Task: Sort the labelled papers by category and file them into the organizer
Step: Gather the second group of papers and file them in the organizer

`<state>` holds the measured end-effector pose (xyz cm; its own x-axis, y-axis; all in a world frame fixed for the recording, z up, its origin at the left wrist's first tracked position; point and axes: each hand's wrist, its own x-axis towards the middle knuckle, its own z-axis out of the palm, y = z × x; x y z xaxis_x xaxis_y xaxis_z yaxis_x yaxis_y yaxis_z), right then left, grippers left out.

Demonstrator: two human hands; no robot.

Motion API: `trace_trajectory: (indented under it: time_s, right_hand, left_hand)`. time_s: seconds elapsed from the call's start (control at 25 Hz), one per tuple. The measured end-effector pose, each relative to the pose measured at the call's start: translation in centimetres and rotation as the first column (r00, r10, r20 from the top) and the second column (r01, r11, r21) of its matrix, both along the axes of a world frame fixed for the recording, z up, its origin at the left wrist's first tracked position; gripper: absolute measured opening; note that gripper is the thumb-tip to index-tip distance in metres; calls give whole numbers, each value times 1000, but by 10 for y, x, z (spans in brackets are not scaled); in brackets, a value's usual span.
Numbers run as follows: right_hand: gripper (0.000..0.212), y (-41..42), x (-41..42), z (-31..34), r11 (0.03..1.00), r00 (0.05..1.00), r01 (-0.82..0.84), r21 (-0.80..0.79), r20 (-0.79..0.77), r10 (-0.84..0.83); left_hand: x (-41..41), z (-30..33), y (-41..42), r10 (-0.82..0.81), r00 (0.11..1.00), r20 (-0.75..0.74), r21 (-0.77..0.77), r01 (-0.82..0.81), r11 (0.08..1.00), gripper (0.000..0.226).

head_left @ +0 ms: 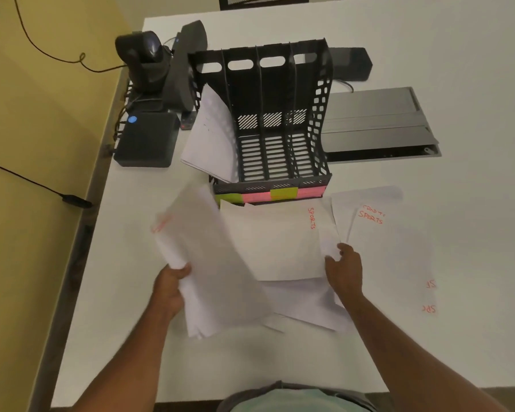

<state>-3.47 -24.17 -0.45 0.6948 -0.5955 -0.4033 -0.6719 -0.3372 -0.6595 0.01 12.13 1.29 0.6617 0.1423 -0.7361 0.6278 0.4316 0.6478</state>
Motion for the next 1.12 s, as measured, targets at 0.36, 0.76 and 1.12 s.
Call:
trace_trajectory:
  time_s: [0.36,0.76,1.12]
  right_hand:
    - [96,13,-36,-22,946,782,-314,-85,-587,207]
    - [44,-55,-36,14,766,771,620,172,51,-635]
    - [57,-43,-36,-7,890,898,-344,-300,-381,219]
  left_hand:
    - [-12,-15,15,118,993,-23,-104,-119,987,37]
    - [10,-6,-22,-32,996,86,-167,46,985,41]
    - [7,2,-32,-47,995,85,-127,58,990,38]
